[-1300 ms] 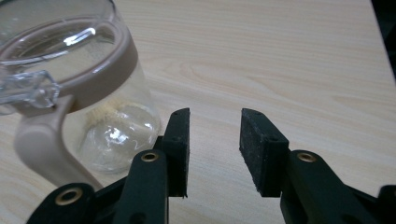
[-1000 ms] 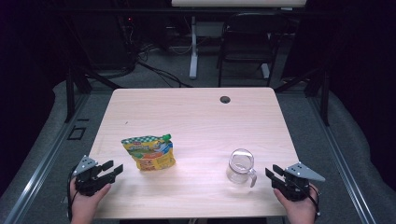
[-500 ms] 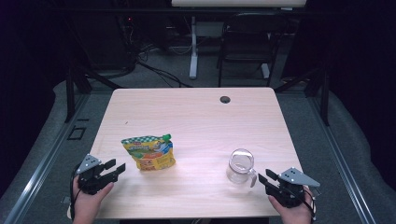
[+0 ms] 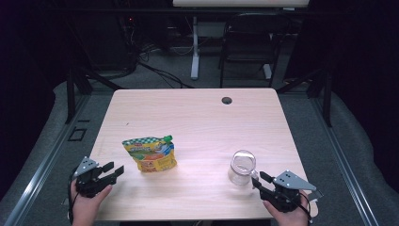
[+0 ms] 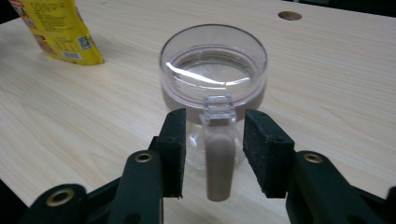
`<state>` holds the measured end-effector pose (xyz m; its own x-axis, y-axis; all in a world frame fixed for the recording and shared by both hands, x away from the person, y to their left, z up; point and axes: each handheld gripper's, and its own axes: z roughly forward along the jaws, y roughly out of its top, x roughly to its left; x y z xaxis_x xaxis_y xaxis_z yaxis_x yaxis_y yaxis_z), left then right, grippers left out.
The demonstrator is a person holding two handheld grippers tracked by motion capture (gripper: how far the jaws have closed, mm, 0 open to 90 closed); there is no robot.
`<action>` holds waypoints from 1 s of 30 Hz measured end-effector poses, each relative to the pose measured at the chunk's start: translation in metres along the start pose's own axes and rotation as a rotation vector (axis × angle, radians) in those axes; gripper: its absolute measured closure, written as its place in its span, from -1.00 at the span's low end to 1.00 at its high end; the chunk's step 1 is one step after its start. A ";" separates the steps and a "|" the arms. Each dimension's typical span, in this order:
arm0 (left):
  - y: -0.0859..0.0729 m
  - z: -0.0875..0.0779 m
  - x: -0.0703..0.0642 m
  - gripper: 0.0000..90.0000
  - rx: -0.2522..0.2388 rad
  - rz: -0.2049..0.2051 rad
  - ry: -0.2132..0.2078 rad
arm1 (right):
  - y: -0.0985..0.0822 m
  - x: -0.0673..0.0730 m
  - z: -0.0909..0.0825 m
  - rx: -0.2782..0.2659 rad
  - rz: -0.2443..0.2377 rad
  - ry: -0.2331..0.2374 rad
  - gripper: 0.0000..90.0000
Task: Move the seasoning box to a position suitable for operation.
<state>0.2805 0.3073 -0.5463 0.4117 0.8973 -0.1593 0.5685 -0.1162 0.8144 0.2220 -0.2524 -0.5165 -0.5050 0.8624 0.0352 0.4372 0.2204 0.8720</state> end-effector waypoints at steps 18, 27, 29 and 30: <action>-0.002 0.000 -0.001 0.08 0.010 0.016 0.003 | -0.010 -0.002 0.026 0.117 -0.017 -0.017 0.48; -0.003 -0.002 0.000 0.07 0.017 0.016 0.008 | -0.007 0.002 0.028 0.129 -0.044 0.001 0.62; -0.003 -0.001 0.000 0.07 0.008 0.015 0.010 | -0.006 0.005 0.029 0.134 -0.067 0.014 0.62; -0.003 -0.001 0.000 0.07 0.008 0.015 0.010 | -0.006 0.005 0.029 0.134 -0.067 0.014 0.62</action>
<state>0.2775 0.3079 -0.5482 0.4133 0.8995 -0.1416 0.5678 -0.1330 0.8123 0.2385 -0.2357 -0.5357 -0.5459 0.8377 -0.0134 0.4973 0.3369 0.7995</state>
